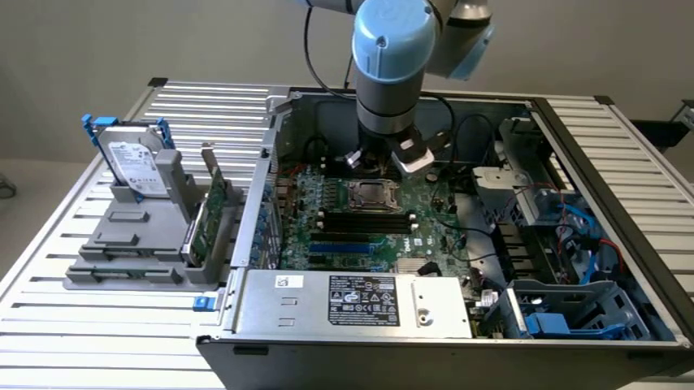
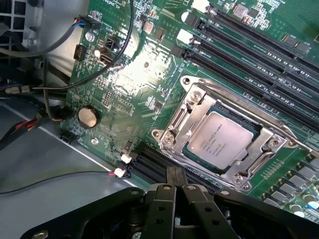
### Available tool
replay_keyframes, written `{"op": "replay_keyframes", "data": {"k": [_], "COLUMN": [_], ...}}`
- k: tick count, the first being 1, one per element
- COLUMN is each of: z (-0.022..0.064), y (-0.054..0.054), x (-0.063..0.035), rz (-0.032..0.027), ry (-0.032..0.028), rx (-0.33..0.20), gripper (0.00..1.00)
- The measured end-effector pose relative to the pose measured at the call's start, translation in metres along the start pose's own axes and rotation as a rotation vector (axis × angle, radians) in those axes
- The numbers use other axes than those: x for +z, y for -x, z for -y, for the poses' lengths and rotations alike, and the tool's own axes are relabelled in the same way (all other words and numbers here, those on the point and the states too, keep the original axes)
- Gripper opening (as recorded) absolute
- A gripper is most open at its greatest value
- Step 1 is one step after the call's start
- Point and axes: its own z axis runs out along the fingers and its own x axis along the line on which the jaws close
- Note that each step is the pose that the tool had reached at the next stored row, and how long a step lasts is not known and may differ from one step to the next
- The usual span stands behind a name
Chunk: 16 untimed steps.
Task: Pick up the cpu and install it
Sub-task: 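Install the first cpu locking lever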
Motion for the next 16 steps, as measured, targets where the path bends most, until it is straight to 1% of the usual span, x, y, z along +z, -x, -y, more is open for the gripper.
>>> {"op": "replay_keyframes", "data": {"k": [4,9,14,16], "z": [-0.0032,-0.0072,-0.0112,-0.0128], "y": [0.002,0.005,0.006,0.007], "x": [-0.0041,-0.0096,-0.0157,-0.0186], "rz": [0.0082,0.0169,0.0247,0.0265], "ry": [-0.0040,-0.0081,-0.0118,-0.0125], "rx": [0.005,0.012,0.018,0.020], "gripper": [0.11,0.11,0.11,0.11]}}
